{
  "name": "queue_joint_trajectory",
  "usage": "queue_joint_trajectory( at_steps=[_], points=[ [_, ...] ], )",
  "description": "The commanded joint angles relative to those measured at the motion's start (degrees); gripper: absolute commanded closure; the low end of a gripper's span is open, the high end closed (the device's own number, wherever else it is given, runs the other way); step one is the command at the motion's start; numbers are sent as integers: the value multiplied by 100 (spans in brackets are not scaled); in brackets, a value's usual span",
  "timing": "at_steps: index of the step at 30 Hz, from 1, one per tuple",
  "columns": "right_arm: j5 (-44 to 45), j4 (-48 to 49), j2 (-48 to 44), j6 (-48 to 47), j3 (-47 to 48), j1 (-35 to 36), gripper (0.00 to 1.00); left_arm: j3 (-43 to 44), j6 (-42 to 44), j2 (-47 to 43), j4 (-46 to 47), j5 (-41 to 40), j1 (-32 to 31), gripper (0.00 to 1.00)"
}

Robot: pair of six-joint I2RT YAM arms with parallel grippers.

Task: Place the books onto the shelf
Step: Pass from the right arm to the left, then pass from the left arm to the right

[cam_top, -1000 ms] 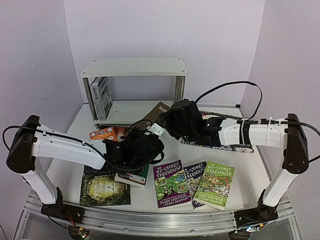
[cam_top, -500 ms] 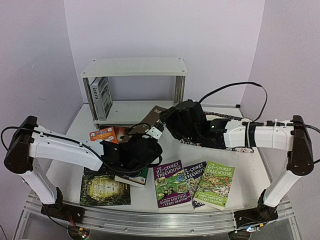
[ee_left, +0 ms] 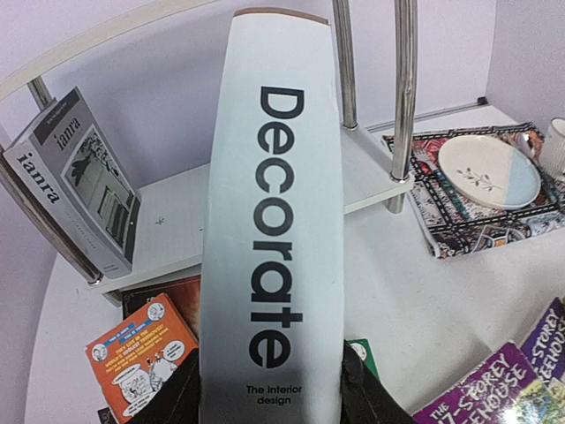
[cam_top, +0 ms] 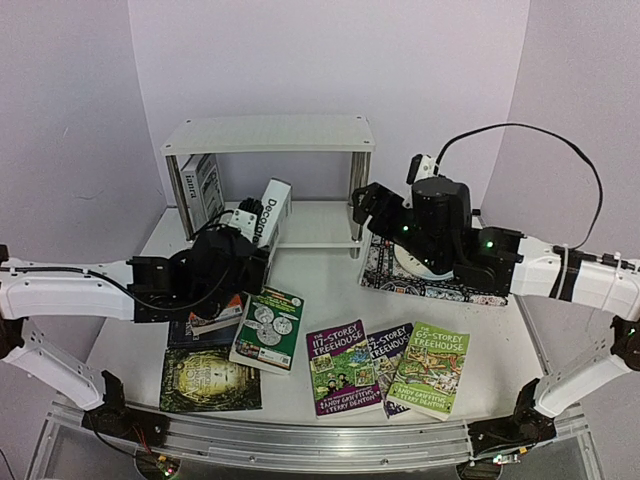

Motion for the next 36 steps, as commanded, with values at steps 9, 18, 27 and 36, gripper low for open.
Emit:
queue_joint_trajectory(
  at_steps=[9,18,27,36],
  points=[
    [-1726,-1668,-33,-2523,373,-108,2,94,-522,-1426,607,687,205,67],
    [-4608,-1580,397,-2127,165,-1176,2,-195,-1532,-1693,1005,2726,905,70],
    [-6395,-66,498,-1485,-789,-2012,2,-842,-2540,-1574,2115,5596,2316,72],
    [-6640,1280,249,-700,-1232,-2082,2,-832,-2816,-1378,2756,6400,2550,71]
  ],
)
